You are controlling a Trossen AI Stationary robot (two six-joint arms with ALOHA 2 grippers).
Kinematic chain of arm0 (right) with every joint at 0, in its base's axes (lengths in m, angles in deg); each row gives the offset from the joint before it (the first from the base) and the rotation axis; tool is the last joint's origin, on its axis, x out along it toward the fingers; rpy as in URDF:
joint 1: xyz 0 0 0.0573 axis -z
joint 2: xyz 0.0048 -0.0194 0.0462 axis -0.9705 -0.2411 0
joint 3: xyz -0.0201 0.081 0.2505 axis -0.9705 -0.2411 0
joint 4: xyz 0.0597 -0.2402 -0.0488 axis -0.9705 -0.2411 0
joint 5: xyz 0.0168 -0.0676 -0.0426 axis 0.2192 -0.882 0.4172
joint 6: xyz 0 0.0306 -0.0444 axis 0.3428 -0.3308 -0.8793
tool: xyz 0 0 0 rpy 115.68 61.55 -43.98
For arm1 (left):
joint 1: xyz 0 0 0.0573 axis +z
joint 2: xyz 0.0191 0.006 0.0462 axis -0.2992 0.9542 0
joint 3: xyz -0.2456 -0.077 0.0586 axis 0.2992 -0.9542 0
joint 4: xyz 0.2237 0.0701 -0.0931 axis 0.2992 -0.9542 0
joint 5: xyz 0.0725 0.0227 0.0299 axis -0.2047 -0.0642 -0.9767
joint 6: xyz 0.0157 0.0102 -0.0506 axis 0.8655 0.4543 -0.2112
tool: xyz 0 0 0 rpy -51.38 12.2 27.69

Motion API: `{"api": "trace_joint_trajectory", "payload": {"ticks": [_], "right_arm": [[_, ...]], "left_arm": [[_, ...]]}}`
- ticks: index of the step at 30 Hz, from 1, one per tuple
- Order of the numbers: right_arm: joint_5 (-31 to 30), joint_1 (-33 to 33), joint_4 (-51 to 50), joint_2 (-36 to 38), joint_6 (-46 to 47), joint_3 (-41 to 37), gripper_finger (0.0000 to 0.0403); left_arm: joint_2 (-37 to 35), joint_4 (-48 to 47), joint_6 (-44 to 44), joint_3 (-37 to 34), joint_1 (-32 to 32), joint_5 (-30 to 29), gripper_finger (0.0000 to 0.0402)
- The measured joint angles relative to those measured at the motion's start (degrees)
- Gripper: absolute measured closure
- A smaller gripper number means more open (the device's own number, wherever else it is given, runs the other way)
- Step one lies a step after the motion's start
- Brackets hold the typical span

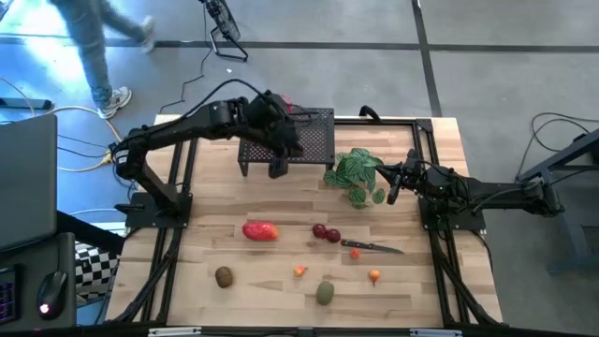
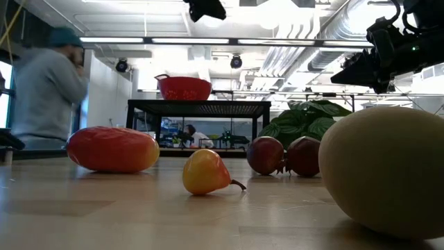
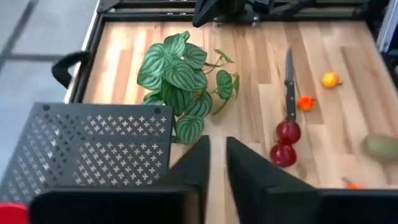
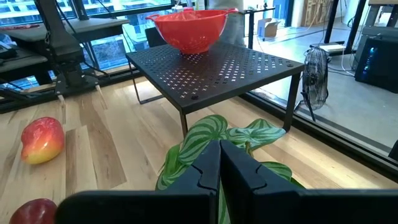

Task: Pick & Place Fruit
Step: Put the red mango in the red strainer bowl on the shelf

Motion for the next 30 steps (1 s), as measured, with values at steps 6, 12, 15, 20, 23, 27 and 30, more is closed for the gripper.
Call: {"api": "trace_joint_trajectory", "payload": {"ticks": [6,12,15,20,23,27,30], "right_arm": [[0.02,0.01,0.00,0.00,0.00,0.00,0.0400],[0.03,0.00,0.00,0.00,-0.14,0.00,0.0400],[0.02,0.01,0.00,0.00,-0.17,0.00,0.0400],[0.23,0.01,-0.01,0.00,-0.04,0.00,0.0400],[0.24,0.01,0.06,-0.02,-0.04,0.00,0.0400],[0.23,0.01,0.79,0.00,-0.14,0.00,0.0400],[0.24,-0.01,2.41,0.00,-0.05,0.00,0.0400]], "left_arm": [[-1.21,2.53,0.55,-2.35,-1.78,0.12,0.0392],[-7.31,14.08,-3.03,-18.23,-3.89,0.57,0.0399],[-11.50,26.26,-5.55,-29.87,-5.20,0.55,0.0400],[-21.23,37.85,-8.29,-44.75,-6.00,0.49,0.0401],[-28.63,41.96,-9.30,-50.93,-5.98,0.37,0.0401],[-38.28,45.58,-8.94,-57.67,-6.31,-2.19,0.0401],[-44.61,46.01,-6.69,-62.12,-6.33,-3.40,0.0401]]}}
